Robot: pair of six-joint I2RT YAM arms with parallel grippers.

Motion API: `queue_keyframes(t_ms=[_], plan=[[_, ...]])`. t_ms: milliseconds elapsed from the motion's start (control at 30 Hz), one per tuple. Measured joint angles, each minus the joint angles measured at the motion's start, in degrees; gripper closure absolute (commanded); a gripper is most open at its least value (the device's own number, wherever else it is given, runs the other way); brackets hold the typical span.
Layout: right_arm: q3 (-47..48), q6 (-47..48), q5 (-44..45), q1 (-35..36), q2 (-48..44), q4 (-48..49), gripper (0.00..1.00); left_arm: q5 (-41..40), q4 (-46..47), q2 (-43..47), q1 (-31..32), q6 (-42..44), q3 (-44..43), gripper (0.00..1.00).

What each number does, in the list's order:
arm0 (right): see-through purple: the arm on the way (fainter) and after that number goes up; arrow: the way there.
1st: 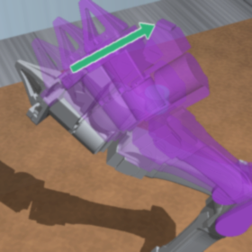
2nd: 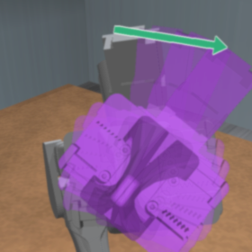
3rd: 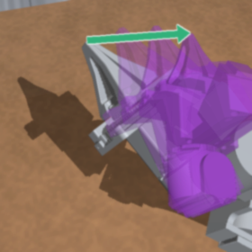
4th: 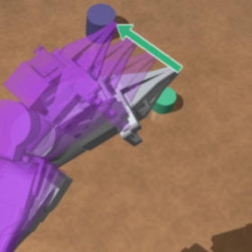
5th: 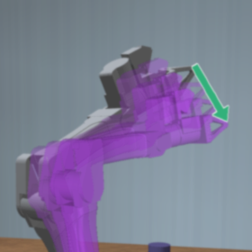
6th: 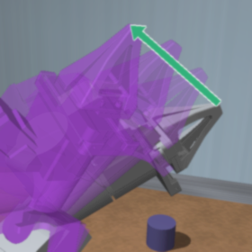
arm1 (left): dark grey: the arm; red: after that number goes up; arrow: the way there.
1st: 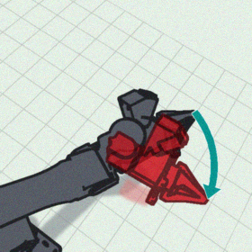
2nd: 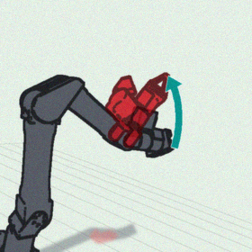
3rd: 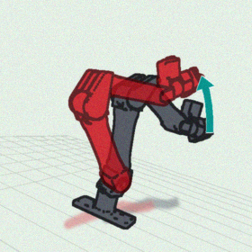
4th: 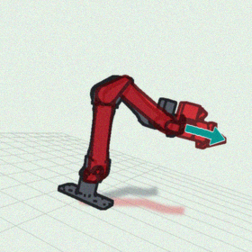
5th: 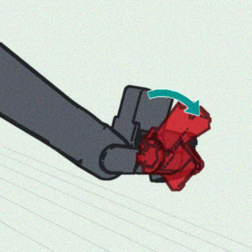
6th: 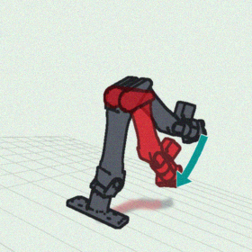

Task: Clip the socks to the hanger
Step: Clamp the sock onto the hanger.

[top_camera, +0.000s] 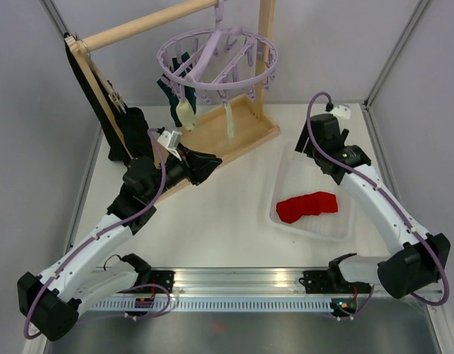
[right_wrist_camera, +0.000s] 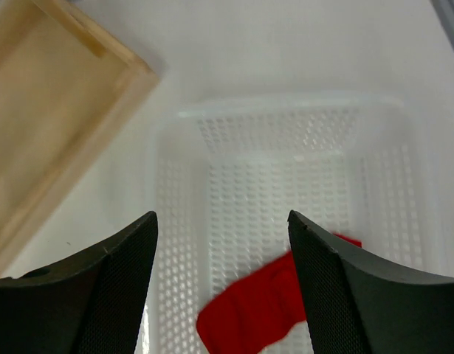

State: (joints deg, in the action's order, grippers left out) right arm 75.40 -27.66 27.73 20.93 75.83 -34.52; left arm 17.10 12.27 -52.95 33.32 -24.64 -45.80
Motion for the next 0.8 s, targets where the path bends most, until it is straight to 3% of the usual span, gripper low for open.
queue_keyframes(t_ms=[100,233,533,700,800], plan=[[-9.46,-4.48,0.76,-0.59,-3.98,-0.66,0.21,-0.44,-0.61,1.25,-0.02,-0.28,2.23,0.61],[-19.12,-12.15,4.35,-0.92,-7.72,-3.78,0.09,-0.28,-0.87,2.64,0.04,-0.85,3.63,0.61],[-27.85,-26.62,12.83,-2.67,-6.12,-9.14,0.11,-0.11,-1.99,3.1,0.04,-1.03,4.02,0.61],[-31.91,-29.29,11.69,-5.73,-4.31,-5.9,0.13,-0.11,-3.15,3.34,0.04,-1.03,4.0,0.61],[-35.15,-29.94,9.09,-7.5,-3.3,-2.62,0.21,-0.13,-3.23,3.37,0.04,-1.03,4.02,0.61]])
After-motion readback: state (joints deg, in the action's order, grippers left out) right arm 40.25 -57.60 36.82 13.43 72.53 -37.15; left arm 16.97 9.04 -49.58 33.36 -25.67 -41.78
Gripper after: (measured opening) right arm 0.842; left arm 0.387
